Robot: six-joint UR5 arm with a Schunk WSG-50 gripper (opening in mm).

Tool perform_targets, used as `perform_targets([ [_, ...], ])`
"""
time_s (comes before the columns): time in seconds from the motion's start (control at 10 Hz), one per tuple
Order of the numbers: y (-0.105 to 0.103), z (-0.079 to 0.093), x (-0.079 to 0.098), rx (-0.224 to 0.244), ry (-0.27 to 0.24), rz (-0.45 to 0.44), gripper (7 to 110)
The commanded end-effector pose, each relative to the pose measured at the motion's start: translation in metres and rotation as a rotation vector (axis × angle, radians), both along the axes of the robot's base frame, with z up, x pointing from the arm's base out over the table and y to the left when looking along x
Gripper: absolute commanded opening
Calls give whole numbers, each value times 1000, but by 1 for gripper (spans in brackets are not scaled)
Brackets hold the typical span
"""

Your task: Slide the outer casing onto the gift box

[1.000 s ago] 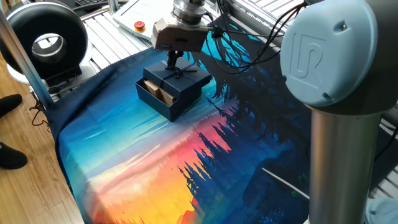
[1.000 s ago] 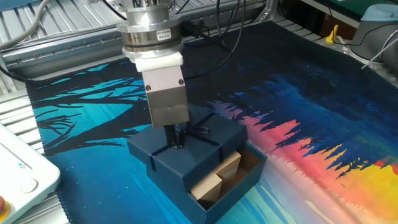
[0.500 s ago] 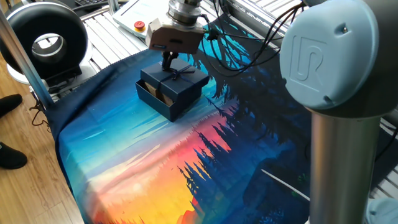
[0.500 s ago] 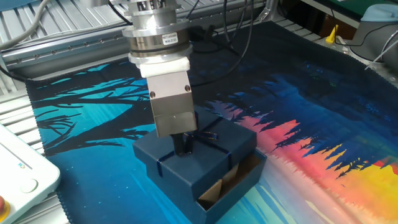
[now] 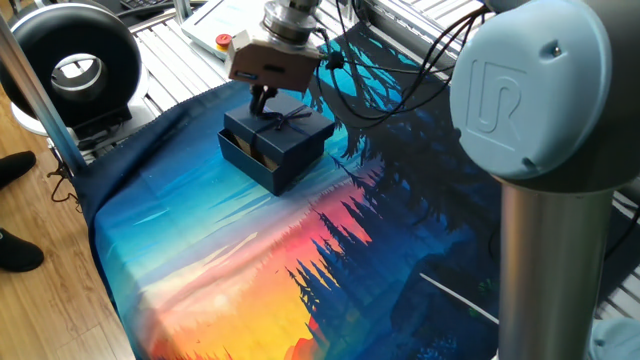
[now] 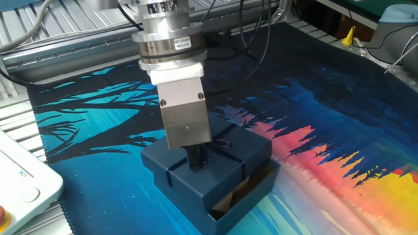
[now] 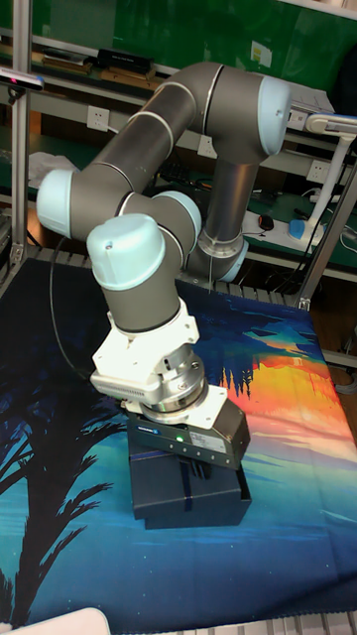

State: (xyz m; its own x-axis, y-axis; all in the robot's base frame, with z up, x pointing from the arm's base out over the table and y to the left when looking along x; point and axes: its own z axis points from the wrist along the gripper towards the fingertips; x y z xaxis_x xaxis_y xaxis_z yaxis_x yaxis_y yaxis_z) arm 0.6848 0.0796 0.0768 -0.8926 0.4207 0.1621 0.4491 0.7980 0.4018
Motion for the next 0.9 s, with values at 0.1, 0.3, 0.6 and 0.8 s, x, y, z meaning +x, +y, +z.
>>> perform_targets([
  [0.1, -43, -14, 0, -189, -31, 83, 7],
  [0.3, -64, -15, -3, -277, -35, 116, 7],
  [0.6, -38, -10, -2, -185, -33, 66, 7],
  [0.8, -12, -3, -1, -69, -11, 9, 7],
])
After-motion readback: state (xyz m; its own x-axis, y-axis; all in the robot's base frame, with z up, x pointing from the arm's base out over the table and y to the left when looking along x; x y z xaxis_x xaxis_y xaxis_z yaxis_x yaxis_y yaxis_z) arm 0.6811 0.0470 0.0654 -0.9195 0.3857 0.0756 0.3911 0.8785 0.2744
